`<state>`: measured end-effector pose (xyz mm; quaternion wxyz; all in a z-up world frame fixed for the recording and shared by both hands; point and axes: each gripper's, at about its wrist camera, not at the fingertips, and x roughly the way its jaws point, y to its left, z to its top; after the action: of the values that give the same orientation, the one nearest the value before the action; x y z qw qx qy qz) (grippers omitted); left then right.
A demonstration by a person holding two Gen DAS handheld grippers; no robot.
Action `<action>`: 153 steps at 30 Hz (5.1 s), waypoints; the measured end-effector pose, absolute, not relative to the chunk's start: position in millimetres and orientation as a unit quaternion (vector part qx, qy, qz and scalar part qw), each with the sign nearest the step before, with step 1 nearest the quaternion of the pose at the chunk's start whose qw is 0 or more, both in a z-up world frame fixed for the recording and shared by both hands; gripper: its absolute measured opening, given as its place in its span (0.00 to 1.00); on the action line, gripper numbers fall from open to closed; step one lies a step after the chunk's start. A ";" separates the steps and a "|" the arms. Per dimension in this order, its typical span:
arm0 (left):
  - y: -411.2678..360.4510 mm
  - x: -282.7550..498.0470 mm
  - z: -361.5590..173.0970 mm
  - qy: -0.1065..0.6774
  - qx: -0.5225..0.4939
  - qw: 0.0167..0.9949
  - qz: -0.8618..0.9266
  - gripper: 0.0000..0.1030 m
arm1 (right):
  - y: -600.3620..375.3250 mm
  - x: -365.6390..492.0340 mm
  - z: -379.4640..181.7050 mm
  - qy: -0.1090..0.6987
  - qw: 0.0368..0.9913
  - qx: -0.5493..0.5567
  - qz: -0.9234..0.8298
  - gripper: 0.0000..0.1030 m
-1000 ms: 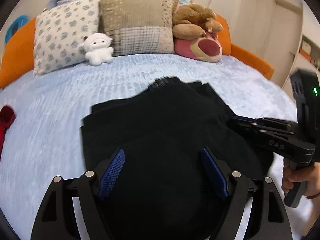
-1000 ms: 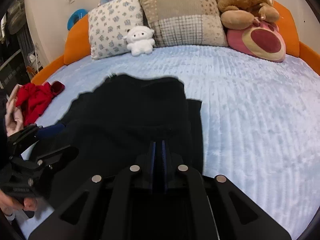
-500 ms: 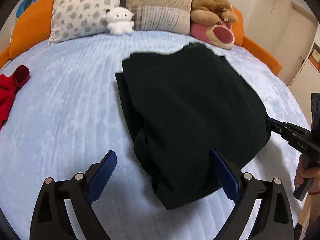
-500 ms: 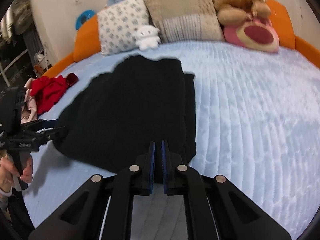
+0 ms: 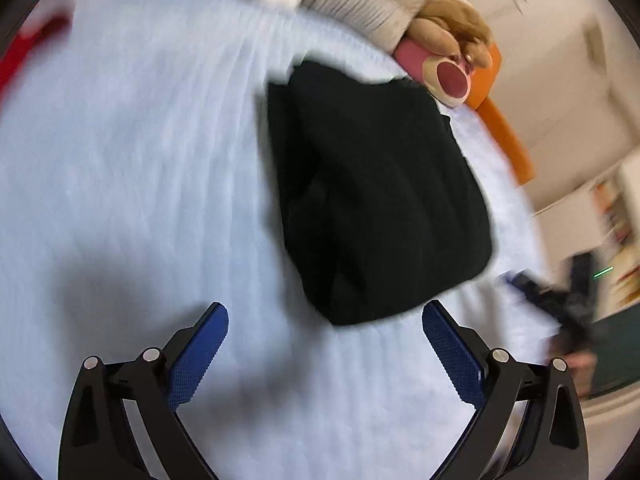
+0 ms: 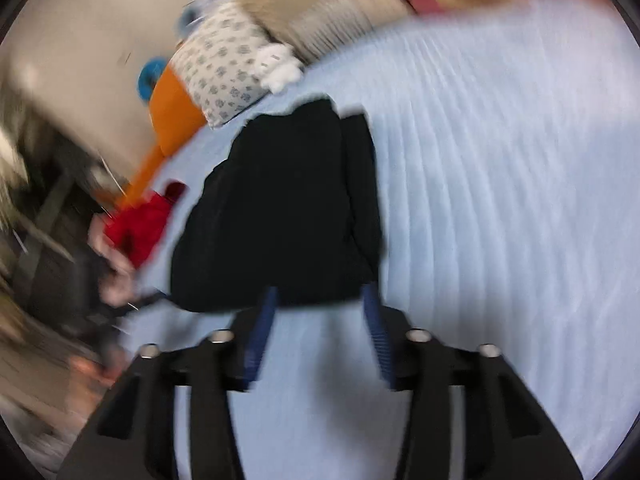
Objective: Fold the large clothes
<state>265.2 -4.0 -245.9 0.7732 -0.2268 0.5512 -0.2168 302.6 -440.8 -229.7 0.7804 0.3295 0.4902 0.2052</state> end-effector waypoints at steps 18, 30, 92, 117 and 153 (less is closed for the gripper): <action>-10.3 306.1 -284.1 0.581 -0.399 0.668 -0.238 0.97 | -430.4 403.1 -288.4 0.541 0.638 0.511 0.197 0.84; -52.4 387.5 -271.3 0.617 -0.302 0.688 -0.235 0.97 | -385.1 468.4 -273.2 0.581 0.674 0.408 0.206 0.83; -531.1 358.7 -186.7 0.507 0.104 0.782 -0.346 0.97 | -774.9 149.7 -200.0 0.354 0.881 0.275 -0.153 0.81; -609.4 357.8 -251.7 0.422 0.115 0.827 -0.354 0.93 | -747.2 205.9 -254.9 0.393 0.881 0.124 -0.234 0.00; -397.9 70.9 -212.6 0.253 0.055 0.901 -0.347 0.97 | -530.4 -43.7 -246.8 0.175 0.944 0.088 -0.266 0.95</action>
<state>70.9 -397.9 -212.6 0.9014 0.0550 0.2530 -0.3470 -43.7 -530.4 -246.8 0.9439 0.0884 0.1752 -0.2656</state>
